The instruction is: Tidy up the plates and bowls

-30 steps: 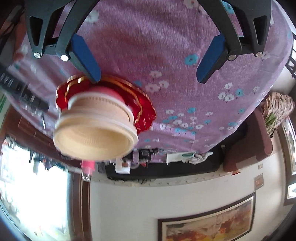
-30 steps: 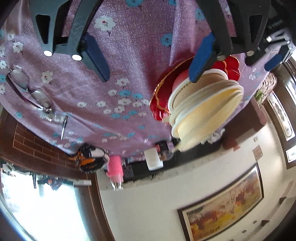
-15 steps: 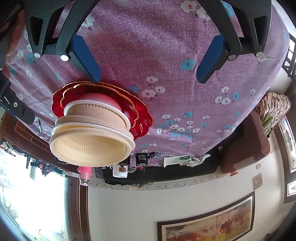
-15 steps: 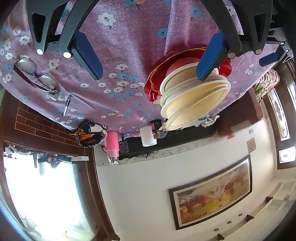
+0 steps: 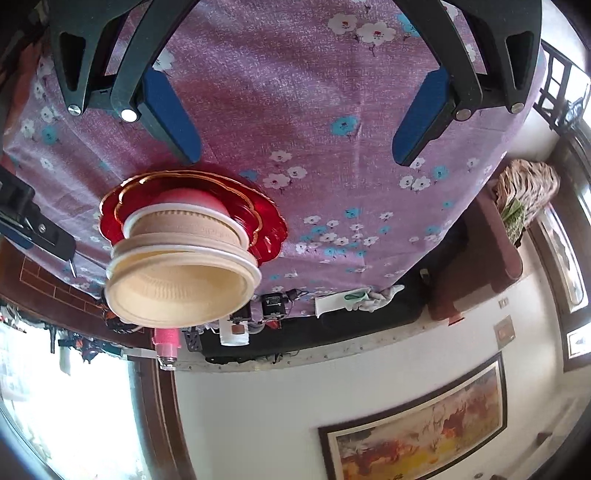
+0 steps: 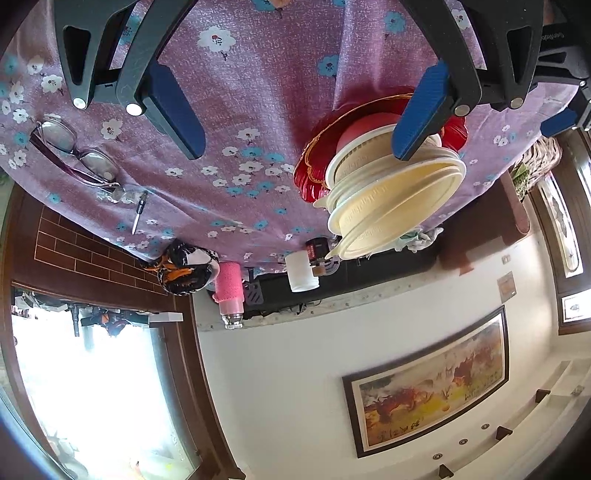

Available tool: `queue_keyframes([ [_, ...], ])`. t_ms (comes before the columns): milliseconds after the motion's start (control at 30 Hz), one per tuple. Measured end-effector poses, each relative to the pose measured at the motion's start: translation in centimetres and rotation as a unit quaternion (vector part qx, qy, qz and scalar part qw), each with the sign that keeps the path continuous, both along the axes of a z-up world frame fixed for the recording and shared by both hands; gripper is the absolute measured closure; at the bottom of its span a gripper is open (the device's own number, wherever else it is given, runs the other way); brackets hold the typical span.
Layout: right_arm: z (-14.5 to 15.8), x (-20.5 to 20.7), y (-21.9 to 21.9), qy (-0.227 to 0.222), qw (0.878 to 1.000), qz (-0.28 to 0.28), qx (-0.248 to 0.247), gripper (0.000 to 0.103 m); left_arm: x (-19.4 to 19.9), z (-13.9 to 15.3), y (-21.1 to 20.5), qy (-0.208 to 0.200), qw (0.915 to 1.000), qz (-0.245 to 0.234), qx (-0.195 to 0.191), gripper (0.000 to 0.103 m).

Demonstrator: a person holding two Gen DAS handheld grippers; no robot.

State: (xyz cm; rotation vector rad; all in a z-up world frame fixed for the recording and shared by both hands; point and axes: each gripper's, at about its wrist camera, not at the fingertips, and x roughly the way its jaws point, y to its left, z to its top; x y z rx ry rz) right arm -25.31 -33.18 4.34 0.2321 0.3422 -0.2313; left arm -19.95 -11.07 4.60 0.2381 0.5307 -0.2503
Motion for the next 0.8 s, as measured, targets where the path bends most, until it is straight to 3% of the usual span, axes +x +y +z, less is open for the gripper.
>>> queue_keyframes([
  [233,0.0,0.2,-0.1,0.001,1.000,0.001,-0.002,0.001,-0.8,-0.9,-1.1,-0.005,0.9982,0.018,0.056,0.000],
  [800,0.0,-0.4,0.0,-0.013,1.000,0.003,0.001,0.001,-1.8,-1.5,-2.3,-0.026,0.9949,0.022,0.095,0.000],
])
